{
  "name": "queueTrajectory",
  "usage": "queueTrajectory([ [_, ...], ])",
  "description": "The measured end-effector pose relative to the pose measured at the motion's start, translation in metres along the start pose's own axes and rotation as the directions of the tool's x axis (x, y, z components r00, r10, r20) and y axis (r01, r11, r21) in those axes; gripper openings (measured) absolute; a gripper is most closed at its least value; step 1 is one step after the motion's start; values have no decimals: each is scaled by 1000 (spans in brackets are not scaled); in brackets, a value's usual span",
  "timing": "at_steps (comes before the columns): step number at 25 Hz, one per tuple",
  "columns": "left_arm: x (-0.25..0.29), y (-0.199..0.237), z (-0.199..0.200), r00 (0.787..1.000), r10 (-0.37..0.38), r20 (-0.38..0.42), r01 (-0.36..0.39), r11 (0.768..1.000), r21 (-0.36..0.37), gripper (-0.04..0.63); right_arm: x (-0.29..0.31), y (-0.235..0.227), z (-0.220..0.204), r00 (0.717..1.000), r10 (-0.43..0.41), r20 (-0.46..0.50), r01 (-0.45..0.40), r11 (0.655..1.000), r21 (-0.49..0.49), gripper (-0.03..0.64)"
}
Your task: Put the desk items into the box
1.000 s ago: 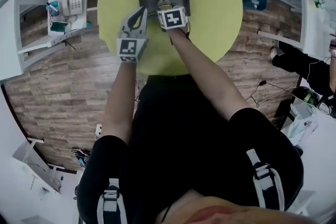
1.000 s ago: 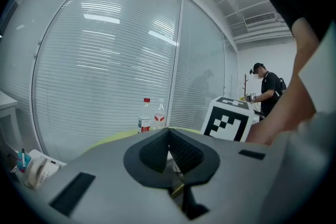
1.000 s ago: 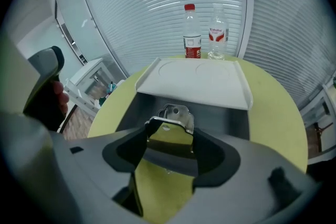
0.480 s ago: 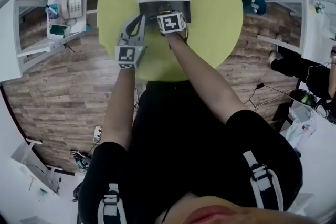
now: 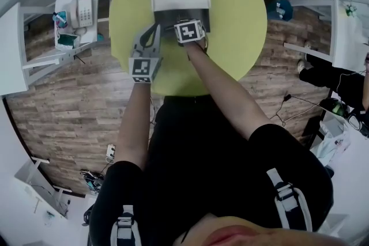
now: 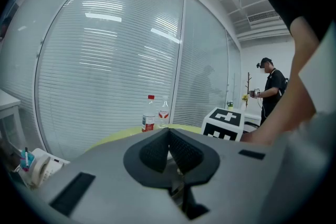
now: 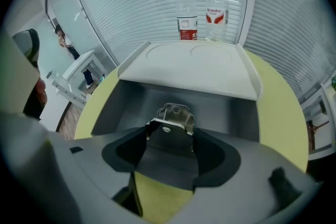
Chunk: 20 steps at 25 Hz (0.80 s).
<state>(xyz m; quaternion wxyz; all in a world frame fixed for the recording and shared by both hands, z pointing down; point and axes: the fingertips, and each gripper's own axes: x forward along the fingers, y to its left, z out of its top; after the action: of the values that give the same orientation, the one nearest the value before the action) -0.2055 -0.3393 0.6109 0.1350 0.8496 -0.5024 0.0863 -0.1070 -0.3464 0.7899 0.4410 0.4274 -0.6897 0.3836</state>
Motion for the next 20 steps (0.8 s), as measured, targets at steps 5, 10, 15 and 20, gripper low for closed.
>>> queueTrajectory([
  [5,1,-3,2,1000,2,1,-2,1000,2,11,0,-4,-1,1000,-3,0,3,1000,11,279],
  [10,-5,-3,2,1000,6,0,-6,1000,1,12,-6,-7,4,999,-16,41,16,1000,-1,279],
  [15,-14,-7,6,1000,4,-1,-4,1000,3,12,-37,-3,9,998,-20,65,21,999,-24,278],
  [20,-23,-14,14,1000,3,3,-3,1000,20,12,-68,-3,15,989,0,145,6,999,-39,278],
])
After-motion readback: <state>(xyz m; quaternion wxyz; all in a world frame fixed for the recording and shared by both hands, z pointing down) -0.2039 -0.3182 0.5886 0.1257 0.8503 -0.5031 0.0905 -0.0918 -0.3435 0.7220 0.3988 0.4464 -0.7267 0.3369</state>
